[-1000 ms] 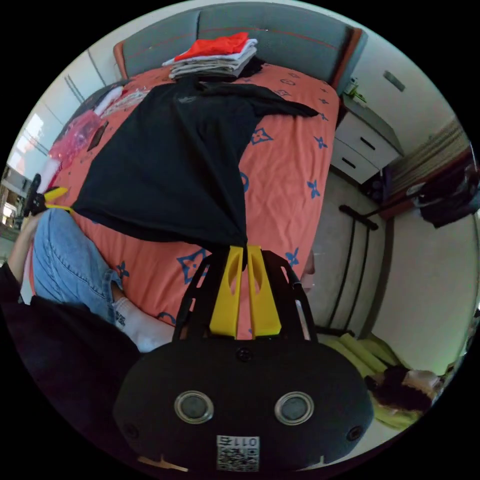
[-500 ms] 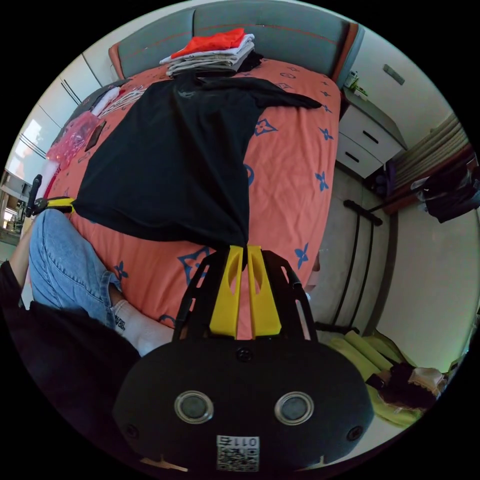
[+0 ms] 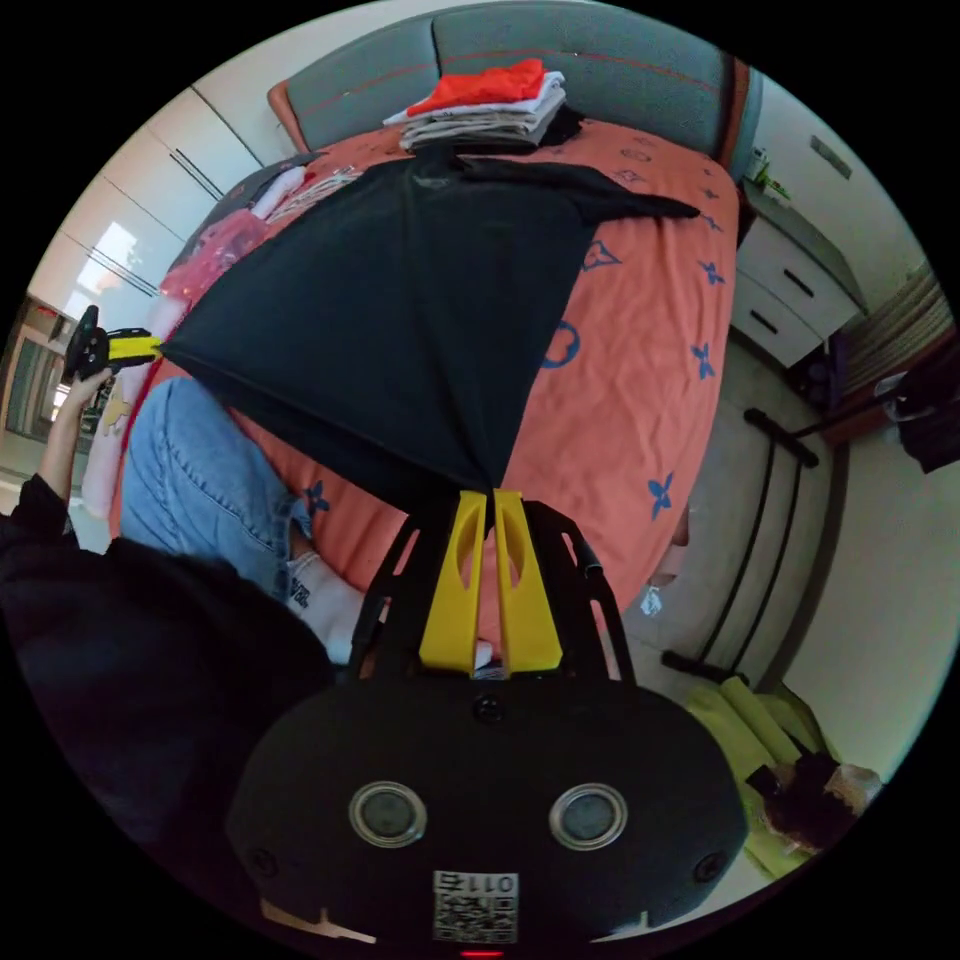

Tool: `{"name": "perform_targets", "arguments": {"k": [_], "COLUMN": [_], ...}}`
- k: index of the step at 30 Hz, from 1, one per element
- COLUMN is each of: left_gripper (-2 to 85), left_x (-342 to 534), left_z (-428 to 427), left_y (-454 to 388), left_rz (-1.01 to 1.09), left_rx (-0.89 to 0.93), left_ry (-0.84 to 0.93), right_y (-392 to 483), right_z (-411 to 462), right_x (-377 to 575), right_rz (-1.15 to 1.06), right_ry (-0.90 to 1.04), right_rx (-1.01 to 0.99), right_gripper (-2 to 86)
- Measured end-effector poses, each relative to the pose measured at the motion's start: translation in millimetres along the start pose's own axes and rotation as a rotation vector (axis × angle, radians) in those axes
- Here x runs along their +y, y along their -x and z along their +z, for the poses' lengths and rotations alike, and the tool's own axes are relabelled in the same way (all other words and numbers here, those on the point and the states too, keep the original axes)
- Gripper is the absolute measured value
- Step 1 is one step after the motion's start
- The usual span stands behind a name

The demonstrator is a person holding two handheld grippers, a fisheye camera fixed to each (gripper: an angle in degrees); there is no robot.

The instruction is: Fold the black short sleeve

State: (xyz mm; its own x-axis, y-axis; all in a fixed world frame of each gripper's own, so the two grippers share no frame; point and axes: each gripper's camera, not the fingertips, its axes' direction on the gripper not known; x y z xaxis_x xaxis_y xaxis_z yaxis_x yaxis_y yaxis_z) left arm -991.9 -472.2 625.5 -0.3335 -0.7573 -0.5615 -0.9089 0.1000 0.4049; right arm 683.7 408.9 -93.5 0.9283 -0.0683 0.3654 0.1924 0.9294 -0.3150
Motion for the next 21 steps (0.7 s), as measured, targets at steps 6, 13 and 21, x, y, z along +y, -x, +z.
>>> {"name": "perform_targets", "arguments": {"k": [6,13,21], "left_gripper": [0.1,0.0,0.0], "left_x": [-57,-77,-47], "left_z": [41,-131,-437], "left_y": [-44,1,91], "left_rz": [-0.03,-0.242,-0.481], "left_rx": [0.132,-0.056,-0.286], "left_ry": [0.152,-0.177,-0.632], "right_y": [3,24,57], "right_z": [19,-159,-453], "right_x": [4,-21,-39], "right_rz": [0.017,-0.161,-0.309], "right_ry": [0.108,-0.217,-0.605], "right_rx": [0.004,0.228,0.478], "right_gripper": [2.5,2.5,2.4]}}
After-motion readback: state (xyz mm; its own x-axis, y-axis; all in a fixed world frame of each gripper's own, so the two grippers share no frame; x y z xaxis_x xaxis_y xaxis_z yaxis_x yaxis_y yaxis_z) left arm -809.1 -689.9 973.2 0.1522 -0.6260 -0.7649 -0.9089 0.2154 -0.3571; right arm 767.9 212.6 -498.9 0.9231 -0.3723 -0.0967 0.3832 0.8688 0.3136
